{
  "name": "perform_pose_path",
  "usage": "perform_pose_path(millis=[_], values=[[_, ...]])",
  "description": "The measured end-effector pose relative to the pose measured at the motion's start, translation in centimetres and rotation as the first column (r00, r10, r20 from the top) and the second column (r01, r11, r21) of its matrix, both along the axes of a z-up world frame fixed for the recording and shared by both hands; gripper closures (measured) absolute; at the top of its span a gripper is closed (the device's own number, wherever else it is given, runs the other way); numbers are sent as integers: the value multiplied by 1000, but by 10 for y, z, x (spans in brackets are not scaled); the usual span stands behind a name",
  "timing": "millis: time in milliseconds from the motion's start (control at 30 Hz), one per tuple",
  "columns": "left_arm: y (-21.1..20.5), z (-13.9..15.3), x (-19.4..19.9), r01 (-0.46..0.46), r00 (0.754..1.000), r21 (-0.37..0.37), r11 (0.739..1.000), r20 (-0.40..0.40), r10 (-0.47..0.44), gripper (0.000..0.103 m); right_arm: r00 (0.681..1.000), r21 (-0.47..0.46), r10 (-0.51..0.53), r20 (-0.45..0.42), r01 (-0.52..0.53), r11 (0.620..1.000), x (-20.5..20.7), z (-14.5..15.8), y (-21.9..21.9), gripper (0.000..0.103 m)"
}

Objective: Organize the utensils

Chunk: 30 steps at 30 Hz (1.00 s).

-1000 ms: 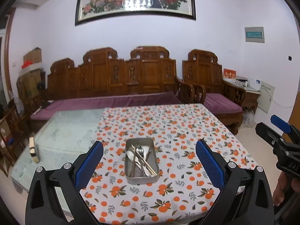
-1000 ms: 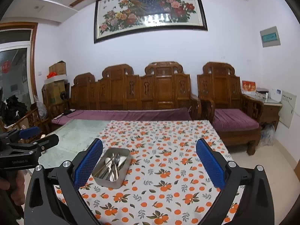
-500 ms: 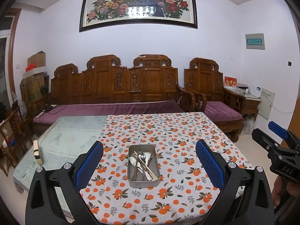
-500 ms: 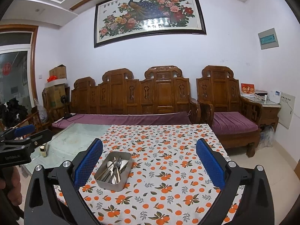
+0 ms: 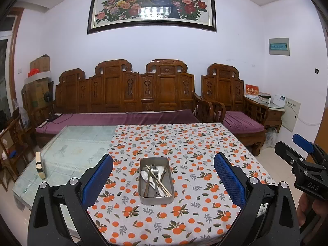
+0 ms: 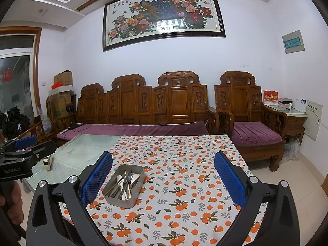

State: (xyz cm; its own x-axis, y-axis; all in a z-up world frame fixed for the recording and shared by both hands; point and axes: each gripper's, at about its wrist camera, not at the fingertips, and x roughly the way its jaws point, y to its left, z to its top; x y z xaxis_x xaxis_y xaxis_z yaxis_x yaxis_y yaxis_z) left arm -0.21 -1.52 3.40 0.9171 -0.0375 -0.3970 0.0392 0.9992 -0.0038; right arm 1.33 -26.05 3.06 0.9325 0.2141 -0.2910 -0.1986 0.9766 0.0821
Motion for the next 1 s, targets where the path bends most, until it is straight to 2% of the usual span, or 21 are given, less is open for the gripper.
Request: perform_pose_path(millis=[1000], values=[[-1, -2, -3, 4, 1000, -2, 1000, -6, -4, 8, 1000, 4, 3, -4, -3, 1000, 2, -3, 0, 3]])
